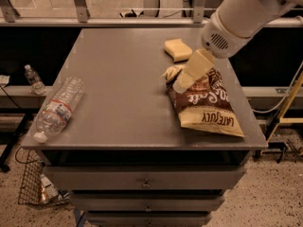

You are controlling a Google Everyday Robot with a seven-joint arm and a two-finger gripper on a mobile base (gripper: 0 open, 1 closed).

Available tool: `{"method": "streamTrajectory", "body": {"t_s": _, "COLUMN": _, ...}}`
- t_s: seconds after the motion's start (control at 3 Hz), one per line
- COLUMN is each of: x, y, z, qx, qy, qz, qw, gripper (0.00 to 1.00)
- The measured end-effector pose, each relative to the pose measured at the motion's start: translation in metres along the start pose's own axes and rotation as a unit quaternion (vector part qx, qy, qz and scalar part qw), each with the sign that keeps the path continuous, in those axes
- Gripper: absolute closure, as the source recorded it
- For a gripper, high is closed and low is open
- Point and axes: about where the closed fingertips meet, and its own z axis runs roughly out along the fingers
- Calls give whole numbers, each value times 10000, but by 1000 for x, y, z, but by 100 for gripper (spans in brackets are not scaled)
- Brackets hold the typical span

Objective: Move brown chip bag near water bottle

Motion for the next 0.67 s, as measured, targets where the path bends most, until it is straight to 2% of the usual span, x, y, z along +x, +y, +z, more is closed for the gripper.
{"method": "streamTrajectory", "body": {"t_s": 0.33, "x": -8, "y": -14, "z": 23, "qx": 280, "qy": 285, "qz": 292, "qw": 9988, "gripper": 0}}
{"method": "streamTrajectory", "body": {"t_s": 0.67, "x": -5, "y": -33, "z": 43, "qx": 537, "qy": 578, "qz": 616, "qw": 9950, "gripper": 0}}
